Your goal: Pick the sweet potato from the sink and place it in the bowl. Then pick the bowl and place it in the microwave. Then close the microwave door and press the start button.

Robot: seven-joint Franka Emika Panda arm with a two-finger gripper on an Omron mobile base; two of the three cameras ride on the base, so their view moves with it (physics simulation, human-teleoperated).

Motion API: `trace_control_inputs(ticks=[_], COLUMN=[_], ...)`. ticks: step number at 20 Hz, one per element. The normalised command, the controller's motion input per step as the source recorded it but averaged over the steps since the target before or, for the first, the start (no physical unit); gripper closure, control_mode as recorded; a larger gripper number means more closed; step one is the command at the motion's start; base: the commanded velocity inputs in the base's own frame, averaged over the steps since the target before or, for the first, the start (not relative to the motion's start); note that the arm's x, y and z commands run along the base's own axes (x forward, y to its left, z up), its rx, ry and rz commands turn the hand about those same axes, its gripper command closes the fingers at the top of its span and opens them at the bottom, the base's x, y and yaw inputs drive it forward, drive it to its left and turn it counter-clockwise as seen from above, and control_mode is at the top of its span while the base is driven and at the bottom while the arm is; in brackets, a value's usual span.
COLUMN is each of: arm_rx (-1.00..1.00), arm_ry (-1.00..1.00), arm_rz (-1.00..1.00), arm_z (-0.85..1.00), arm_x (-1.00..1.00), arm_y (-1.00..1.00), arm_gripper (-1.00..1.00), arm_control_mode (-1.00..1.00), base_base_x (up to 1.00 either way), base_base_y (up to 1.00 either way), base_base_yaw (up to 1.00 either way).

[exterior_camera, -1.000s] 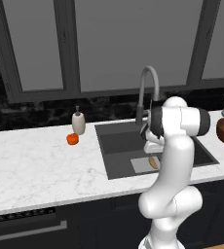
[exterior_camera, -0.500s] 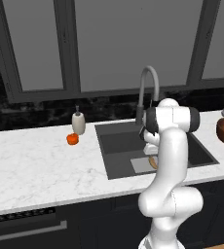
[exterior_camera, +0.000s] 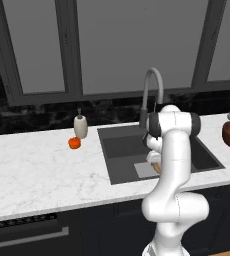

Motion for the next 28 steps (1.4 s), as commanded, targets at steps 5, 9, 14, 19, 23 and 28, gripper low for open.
trace_control_inputs(ticks=[5,9,14,19,23,28], arm_rx=[0.01,0.0,0.0,0.0,0.0,0.0], arm_ry=[0.0,0.0,0.0,0.01,0.06,0.02], arm_rz=[0.0,0.0,0.0,0.0,0.0,0.0], arm_z=[-0.35,-0.29,-0.28,-0.09,0.0,0.13], arm_x=[0.0,0.03,0.0,-0.02,0.0,-0.13], arm_y=[0.0,0.08,0.25,0.17,0.05,-0.02], arm_gripper=[-1.0,-1.0,1.0,1.0,1.0,1.0], arm_control_mode=[-1.0,-1.0,-1.0,-1.0,-1.0,-1.0], base_base_x=[0.0,0.0,0.0,0.0,0.0,0.0], base_base_y=[0.0,0.0,0.0,0.0,0.0,0.0], base_base_yaw=[0.0,0.0,0.0,0.0,0.0,0.0])
